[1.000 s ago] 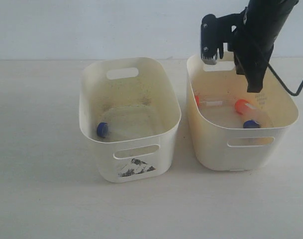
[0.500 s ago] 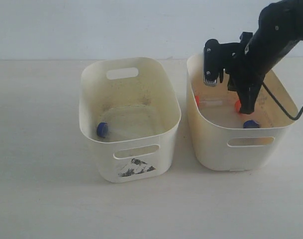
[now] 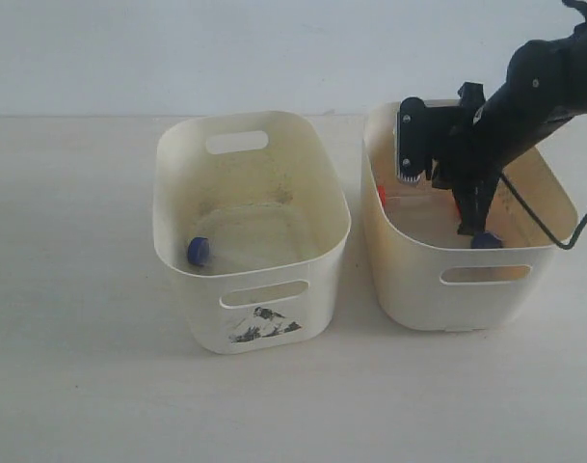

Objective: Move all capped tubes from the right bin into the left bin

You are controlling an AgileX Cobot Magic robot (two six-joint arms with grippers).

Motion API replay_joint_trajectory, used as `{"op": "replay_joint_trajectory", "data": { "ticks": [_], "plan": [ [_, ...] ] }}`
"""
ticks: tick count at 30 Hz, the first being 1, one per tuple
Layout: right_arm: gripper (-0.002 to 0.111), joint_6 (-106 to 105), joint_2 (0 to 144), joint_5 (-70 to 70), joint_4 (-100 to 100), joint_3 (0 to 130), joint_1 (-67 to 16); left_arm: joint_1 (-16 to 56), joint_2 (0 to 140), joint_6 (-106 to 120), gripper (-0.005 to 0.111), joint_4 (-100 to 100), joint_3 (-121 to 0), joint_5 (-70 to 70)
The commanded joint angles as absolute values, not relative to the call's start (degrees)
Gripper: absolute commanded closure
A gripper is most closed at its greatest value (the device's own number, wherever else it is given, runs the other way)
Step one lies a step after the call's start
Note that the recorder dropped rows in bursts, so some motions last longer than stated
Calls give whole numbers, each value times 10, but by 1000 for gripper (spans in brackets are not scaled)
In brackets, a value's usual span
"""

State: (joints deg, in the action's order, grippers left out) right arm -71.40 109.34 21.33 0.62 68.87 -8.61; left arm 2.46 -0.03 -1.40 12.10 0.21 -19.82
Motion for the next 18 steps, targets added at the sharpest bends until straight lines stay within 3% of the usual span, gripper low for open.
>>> {"op": "replay_joint_trajectory", "data": {
  "ticks": [1,12,15,18],
  "plan": [
    [108,-725,1113,186,0,686,-83,25,0,-20,102,118,0,-195],
    [106,-724,1138,158,-26,686,-83,25,0,-20,102,118,0,-195],
    [90,-724,1140,161,-27,686,-83,25,0,-20,102,118,0,-195],
    [64,-721,1140,159,-27,686,-83,25,0,-20,102,118,0,-195]
  ]
}}
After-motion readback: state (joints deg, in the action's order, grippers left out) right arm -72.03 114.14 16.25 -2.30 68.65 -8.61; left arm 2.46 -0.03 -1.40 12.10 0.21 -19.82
